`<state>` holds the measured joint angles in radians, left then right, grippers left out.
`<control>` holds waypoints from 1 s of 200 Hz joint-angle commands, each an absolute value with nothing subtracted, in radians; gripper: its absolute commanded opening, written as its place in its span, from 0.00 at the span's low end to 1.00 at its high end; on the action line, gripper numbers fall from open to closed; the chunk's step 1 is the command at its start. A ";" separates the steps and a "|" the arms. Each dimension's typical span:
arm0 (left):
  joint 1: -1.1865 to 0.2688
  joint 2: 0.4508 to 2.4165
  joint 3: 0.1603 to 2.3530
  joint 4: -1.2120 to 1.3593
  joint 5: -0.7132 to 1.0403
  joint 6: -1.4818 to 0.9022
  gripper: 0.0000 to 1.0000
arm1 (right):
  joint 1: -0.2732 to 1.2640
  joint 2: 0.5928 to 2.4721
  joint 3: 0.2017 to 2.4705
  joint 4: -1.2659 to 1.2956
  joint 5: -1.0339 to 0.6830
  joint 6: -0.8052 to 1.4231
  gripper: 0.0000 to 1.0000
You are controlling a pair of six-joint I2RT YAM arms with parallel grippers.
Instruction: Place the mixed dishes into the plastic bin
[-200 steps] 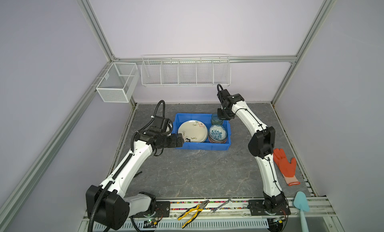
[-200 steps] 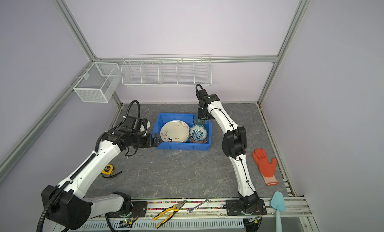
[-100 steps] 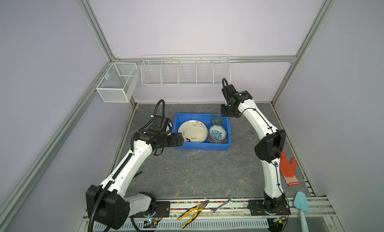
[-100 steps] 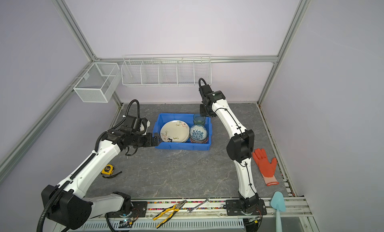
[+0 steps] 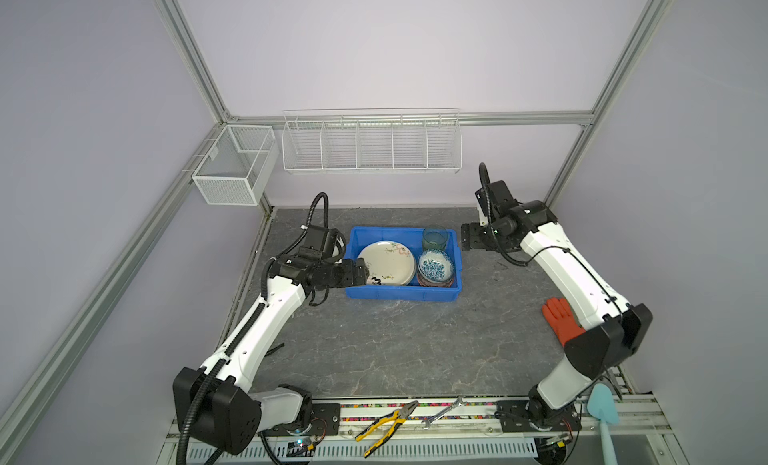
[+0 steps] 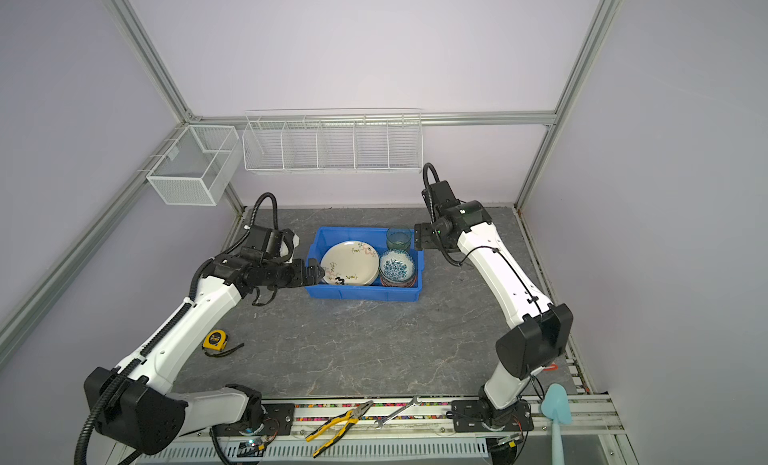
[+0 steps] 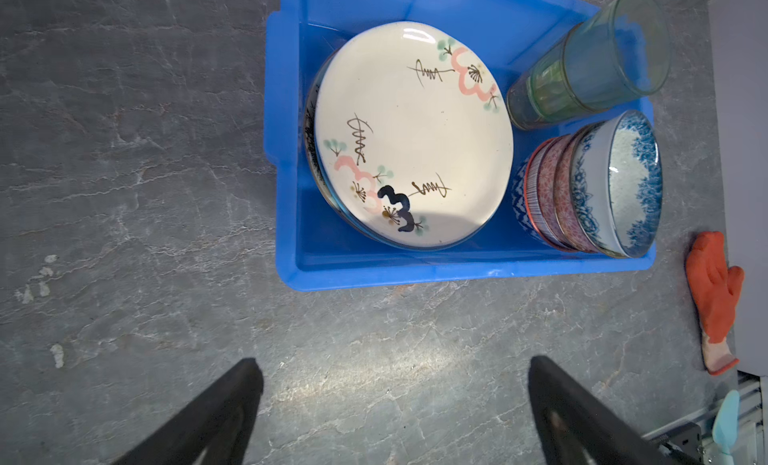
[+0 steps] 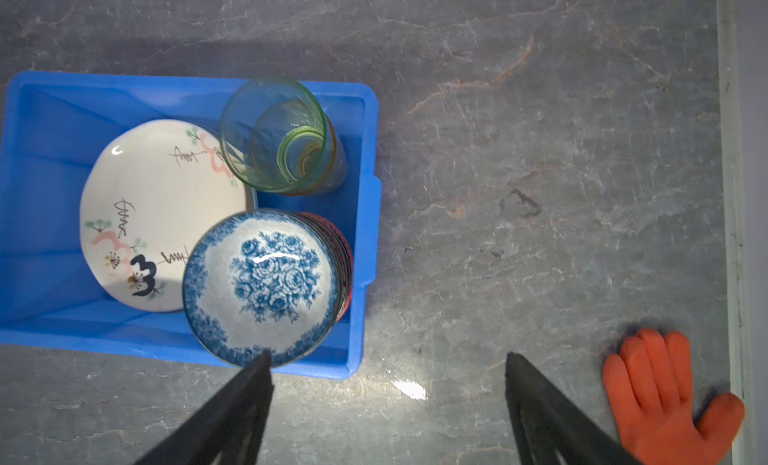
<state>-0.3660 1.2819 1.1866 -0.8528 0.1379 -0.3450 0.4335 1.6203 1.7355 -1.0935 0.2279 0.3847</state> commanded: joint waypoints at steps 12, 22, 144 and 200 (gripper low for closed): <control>-0.348 1.269 1.199 -0.762 -0.019 -0.326 1.00 | 0.429 1.440 1.542 -1.032 0.251 0.391 0.88; -0.341 1.268 1.190 -0.725 -0.037 -0.310 1.00 | 0.429 1.381 1.479 -1.010 0.251 0.394 0.88; -0.268 1.215 0.986 -0.333 -0.076 -0.234 1.00 | 0.412 1.016 1.028 -0.845 0.377 0.370 0.88; -0.268 1.200 0.859 -0.132 -0.145 -0.136 1.00 | 0.406 0.834 0.736 -0.523 0.488 0.333 0.88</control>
